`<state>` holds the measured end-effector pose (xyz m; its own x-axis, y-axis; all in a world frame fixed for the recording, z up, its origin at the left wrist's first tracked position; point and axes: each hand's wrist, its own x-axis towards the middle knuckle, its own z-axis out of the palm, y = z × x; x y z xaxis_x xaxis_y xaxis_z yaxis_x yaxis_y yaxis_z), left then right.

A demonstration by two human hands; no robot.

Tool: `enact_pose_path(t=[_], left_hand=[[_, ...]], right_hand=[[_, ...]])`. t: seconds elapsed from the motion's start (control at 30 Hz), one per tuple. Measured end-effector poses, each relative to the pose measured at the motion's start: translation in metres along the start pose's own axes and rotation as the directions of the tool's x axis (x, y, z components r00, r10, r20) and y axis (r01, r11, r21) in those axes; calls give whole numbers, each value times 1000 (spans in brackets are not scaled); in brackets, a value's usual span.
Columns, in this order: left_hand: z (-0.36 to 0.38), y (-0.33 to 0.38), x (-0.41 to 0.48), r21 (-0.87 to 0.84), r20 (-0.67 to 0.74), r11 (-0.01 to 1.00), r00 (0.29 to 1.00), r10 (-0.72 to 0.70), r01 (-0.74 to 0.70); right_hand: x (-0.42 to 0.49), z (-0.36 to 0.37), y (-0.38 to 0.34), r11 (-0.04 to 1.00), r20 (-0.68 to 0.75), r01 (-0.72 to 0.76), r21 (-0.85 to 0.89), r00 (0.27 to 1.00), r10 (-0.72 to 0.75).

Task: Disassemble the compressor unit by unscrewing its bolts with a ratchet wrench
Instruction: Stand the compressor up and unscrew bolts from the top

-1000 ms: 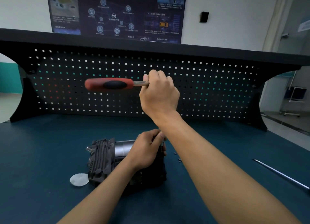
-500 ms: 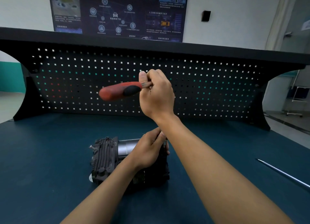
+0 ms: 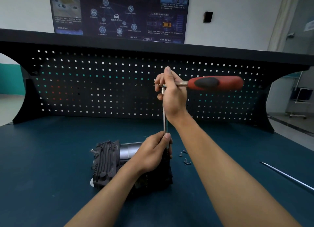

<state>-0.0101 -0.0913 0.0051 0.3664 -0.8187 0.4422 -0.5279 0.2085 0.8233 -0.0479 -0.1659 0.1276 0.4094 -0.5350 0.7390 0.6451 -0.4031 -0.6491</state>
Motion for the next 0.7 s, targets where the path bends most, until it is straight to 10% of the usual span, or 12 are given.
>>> enact_pose_path(t=[0.7], left_hand=[[4, -1, 2, 10, -31, 999, 999, -41, 41]], right_hand=[[13, -38, 1, 686, 219, -406, 604, 912, 346]])
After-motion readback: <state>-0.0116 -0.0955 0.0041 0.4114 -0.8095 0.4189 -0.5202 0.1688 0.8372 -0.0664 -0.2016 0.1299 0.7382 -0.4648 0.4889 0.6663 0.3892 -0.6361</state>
